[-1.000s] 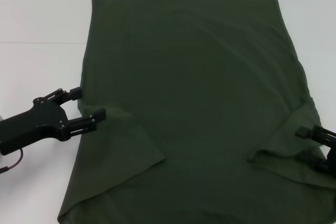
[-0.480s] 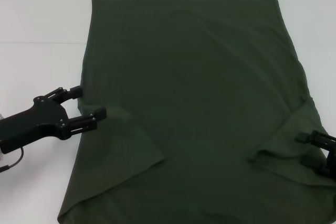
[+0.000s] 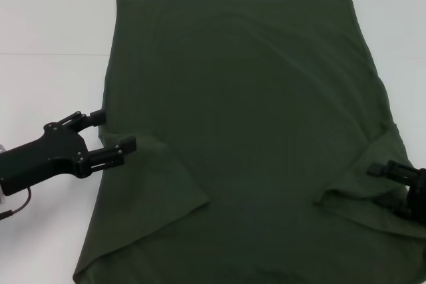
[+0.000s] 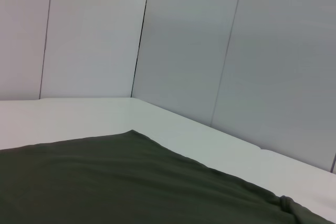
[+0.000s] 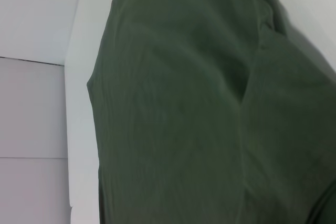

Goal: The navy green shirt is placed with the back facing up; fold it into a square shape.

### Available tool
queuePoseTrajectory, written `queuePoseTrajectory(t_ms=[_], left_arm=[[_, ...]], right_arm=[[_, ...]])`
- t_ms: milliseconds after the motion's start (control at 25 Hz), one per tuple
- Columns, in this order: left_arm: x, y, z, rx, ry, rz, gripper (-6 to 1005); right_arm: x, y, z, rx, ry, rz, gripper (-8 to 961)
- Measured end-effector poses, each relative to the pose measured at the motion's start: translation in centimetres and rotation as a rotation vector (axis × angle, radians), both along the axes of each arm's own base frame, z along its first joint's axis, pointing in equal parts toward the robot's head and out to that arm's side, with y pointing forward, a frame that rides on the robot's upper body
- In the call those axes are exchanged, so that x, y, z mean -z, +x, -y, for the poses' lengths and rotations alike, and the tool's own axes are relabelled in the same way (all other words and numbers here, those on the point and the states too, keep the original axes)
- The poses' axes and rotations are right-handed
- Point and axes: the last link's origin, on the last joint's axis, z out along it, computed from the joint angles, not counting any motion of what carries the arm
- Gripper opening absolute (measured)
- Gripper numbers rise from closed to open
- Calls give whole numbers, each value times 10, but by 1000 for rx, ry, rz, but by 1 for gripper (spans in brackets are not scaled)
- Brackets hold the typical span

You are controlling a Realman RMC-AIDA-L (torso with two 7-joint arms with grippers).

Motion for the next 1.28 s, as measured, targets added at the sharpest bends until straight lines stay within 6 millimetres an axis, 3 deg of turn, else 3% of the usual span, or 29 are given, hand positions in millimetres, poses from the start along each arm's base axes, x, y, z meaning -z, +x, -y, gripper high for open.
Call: queuePoseTrajectory(t_ms=[800,1280], left_arm=[[0,-1,2,-2,-5,7,933],[-1,0,1,1,-3,6,933]], right_arm=[[4,-17,-18,-50,3,-1,832],[3,-7,-15,21,48,-12,834]])
